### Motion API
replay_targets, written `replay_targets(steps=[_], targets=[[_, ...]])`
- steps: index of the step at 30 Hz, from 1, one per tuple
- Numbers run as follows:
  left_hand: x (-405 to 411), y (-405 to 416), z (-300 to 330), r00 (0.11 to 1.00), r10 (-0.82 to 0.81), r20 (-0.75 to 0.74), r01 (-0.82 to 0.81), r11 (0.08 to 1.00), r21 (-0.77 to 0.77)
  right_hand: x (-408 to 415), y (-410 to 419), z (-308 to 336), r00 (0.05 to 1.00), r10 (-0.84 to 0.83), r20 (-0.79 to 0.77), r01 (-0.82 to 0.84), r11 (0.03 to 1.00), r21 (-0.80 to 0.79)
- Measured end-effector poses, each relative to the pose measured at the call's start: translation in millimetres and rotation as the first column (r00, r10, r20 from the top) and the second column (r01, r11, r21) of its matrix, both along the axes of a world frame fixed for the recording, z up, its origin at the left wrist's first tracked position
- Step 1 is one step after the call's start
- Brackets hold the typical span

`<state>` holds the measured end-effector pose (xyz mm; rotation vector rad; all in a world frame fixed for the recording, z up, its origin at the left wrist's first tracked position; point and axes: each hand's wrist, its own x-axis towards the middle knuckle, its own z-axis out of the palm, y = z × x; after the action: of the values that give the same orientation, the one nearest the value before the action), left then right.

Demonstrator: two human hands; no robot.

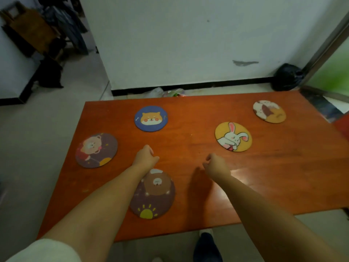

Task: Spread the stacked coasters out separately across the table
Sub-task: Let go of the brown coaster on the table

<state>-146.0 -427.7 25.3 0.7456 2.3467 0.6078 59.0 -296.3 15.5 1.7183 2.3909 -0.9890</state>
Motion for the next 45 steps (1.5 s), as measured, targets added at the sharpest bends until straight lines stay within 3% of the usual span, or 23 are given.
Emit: replay_targets(steps=[7,17,23,28,36,42,45], targets=[[50.5,126.2,-12.1,0.995,-0.061,0.077,0.059,0.998,0.030,56.5,122.1,0.9,0.994,-0.112,-0.020,0.112,0.993,0.036],[119.2,258.9,-43.8,0.989,0.128,0.069,-0.123,0.990,-0.073,93.6,257.3,-22.3,0.987,-0.156,-0.024,0.153,0.983,-0.098],[124.3,280.1,-52.5,0.966,0.255,0.050,-0.249,0.963,-0.105,82.4,267.0,-36.1,0.988,-0.150,-0.047,0.140,0.974,-0.178],[130.4,279.0,-49.9,0.907,0.377,0.186,-0.370,0.926,-0.071,76.5,263.5,-34.2,0.981,-0.168,-0.097,0.137,0.953,-0.270],[172.0,273.8,-19.8,0.849,0.346,0.400,-0.395,0.917,0.044,121.2,259.0,-14.0,0.978,-0.172,-0.119,0.147,0.970,-0.194],[249.3,278.1,-11.8,0.763,0.318,0.563,-0.387,0.922,0.004,195.6,278.2,-5.5,0.980,-0.189,-0.069,0.181,0.978,-0.106],[295.7,292.6,-13.4,0.781,0.283,0.556,-0.327,0.945,-0.020,242.9,289.9,-5.0,0.984,-0.177,-0.028,0.174,0.981,-0.090]])
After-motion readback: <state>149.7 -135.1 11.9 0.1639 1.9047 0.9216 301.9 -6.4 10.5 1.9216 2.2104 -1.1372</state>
